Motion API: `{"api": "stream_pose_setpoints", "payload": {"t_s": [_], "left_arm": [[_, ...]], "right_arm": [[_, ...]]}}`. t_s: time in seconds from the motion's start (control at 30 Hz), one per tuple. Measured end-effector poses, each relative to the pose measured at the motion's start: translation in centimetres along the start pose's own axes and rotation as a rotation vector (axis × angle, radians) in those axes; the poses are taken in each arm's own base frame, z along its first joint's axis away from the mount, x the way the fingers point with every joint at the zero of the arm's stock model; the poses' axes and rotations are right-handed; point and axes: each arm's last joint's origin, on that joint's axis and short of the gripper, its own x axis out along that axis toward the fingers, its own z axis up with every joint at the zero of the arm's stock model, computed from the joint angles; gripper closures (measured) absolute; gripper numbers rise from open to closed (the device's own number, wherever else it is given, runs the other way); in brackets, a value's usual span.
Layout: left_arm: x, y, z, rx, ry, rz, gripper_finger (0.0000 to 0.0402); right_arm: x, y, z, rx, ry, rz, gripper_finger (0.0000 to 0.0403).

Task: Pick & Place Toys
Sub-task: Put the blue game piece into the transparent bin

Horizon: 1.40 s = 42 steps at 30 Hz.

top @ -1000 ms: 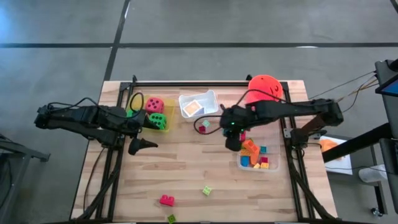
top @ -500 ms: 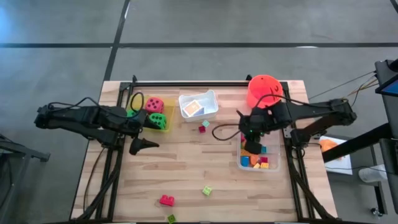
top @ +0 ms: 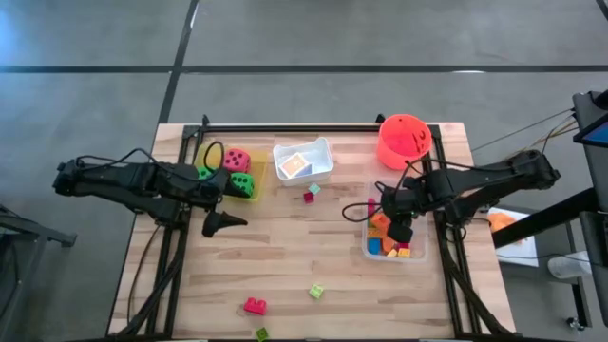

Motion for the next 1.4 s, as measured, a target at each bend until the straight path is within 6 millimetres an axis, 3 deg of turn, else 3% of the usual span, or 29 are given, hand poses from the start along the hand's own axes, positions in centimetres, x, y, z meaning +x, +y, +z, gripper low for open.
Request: {"api": "stream_pose_setpoints", "payload": {"t_s": [0.3, 0.7, 1.0, 1.4], "left_arm": [[0.0, 0.0, 0.0, 0.0, -0.001, 0.0, 0.0009], [0.0, 0.0, 0.0, 0.0, -0.001, 0.0, 0.0009], [0.0, 0.0, 0.0, 0.0, -0.001, 0.0, 0.0009], [0.0, 0.0, 0.0, 0.0, 0.0, 0.0, 0.0009]], "right_arm": [[4.2, -0.1, -0.9, 0.005, 0.034, 0.051, 0.0278], [6.2, -0.7, -2.0, 0.017, 0.084, 0.002, 0.0278], [6.9, -0.4, -1.7, 0.016, 0.099, -0.01, 0.0278], [9.6, 0.3, -1.2, -0.063, 0.227, -0.064, 0.0278]]}}
